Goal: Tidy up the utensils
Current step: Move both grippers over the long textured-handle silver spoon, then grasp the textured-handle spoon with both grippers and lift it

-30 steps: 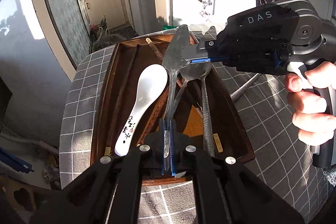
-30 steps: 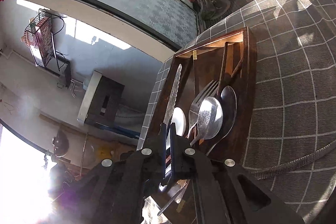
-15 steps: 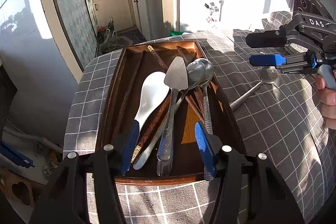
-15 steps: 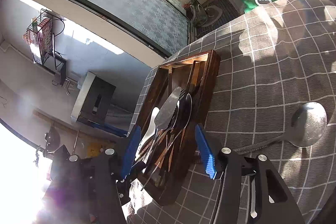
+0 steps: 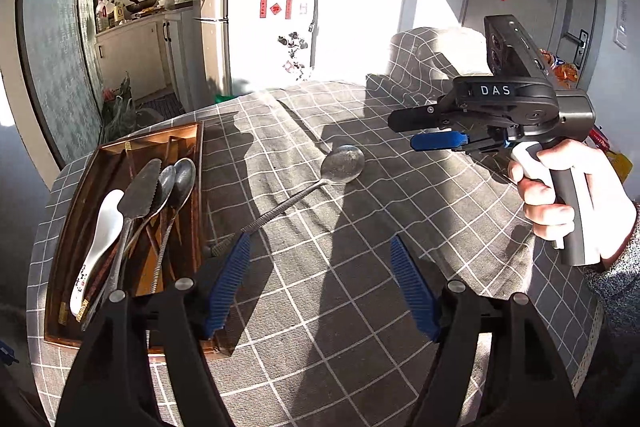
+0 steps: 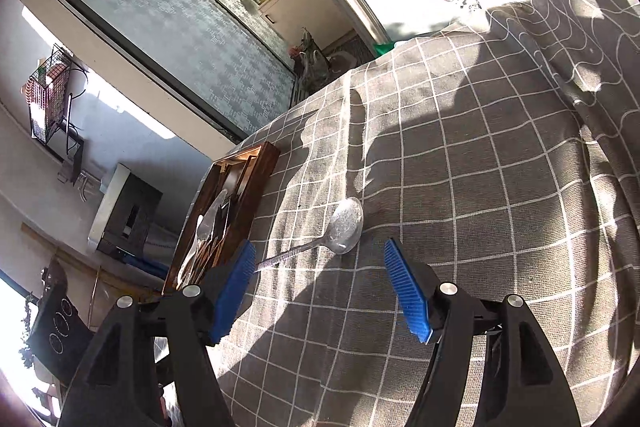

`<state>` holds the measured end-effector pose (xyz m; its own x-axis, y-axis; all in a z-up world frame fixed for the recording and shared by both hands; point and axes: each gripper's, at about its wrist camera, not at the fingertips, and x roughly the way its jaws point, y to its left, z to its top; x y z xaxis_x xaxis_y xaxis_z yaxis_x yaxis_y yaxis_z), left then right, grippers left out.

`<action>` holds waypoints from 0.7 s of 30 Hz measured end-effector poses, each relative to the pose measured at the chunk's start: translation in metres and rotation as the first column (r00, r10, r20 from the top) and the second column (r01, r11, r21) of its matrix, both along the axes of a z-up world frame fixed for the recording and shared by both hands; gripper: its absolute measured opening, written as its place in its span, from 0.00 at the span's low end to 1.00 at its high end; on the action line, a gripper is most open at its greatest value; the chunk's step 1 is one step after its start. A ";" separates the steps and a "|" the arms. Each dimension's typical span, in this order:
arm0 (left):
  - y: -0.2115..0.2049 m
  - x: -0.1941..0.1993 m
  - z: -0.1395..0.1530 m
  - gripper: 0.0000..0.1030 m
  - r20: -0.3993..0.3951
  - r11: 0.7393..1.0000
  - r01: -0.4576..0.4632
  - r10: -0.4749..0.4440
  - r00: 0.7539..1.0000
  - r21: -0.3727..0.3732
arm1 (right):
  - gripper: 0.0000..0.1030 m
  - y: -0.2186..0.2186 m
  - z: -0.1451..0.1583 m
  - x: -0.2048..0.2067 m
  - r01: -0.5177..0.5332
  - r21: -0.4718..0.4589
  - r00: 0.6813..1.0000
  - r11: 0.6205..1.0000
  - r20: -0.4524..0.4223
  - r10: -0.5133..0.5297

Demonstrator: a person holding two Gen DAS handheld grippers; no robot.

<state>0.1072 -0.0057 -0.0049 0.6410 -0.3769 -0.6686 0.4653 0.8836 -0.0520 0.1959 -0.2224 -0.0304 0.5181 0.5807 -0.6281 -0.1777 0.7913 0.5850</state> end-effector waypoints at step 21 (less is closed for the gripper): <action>-0.008 0.057 -0.041 0.73 -0.076 0.998 -0.021 0.025 0.997 0.055 | 0.02 0.006 -0.019 0.028 -0.071 0.003 0.996 0.997 0.060 0.071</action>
<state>0.1647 -0.0140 -0.0456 0.5950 -0.3249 -0.7352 0.4417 0.8963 -0.0387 0.2241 -0.2163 -0.0498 0.5118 0.6207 -0.5940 -0.2679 0.7722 0.5761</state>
